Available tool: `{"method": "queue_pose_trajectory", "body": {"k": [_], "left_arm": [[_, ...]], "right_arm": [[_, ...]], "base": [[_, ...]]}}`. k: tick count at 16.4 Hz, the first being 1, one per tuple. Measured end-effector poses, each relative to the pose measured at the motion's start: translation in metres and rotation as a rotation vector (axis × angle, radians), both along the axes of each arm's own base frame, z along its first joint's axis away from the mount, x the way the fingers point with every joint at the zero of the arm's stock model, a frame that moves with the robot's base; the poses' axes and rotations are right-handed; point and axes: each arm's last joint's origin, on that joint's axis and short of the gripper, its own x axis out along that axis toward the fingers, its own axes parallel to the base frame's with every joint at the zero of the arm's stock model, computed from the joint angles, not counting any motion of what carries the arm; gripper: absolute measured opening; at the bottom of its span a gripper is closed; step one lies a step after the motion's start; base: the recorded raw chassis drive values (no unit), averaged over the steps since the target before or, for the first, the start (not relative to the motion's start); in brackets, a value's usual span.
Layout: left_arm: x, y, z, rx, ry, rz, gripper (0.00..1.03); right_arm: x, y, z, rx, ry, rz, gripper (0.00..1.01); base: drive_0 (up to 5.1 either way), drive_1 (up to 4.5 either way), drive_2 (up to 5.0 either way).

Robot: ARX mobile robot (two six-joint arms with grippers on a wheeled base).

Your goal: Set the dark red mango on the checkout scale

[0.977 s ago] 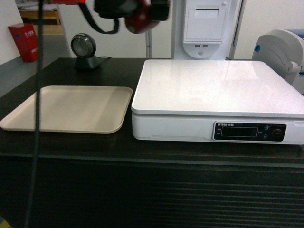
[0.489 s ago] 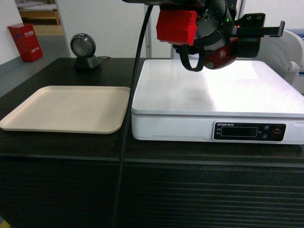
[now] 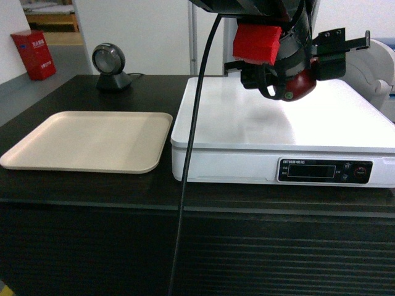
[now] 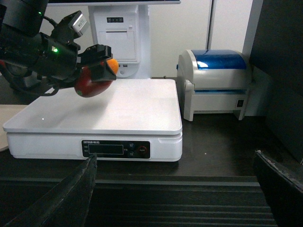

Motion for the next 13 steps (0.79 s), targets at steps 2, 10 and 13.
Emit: {"method": "queue_pose_trajectory", "body": {"k": [2, 10, 13], "left_arm": [[0.006, -0.006, -0.001, -0.033, 0.065, 0.054, 0.60], [0.027, -0.022, -0.011, 0.001, 0.105, 0.215, 0.60], [0.030, -0.023, -0.026, 0.096, 0.074, 0.213, 0.60]], "right_arm": [[0.000, 0.000, 0.000, 0.000, 0.000, 0.000, 0.98], [0.000, 0.000, 0.000, 0.000, 0.000, 0.000, 0.98], [0.000, 0.000, 0.000, 0.000, 0.000, 0.000, 0.98]], "base": [[0.0, 0.00, 0.0], [0.0, 0.00, 0.0], [0.0, 0.00, 0.0]]}}
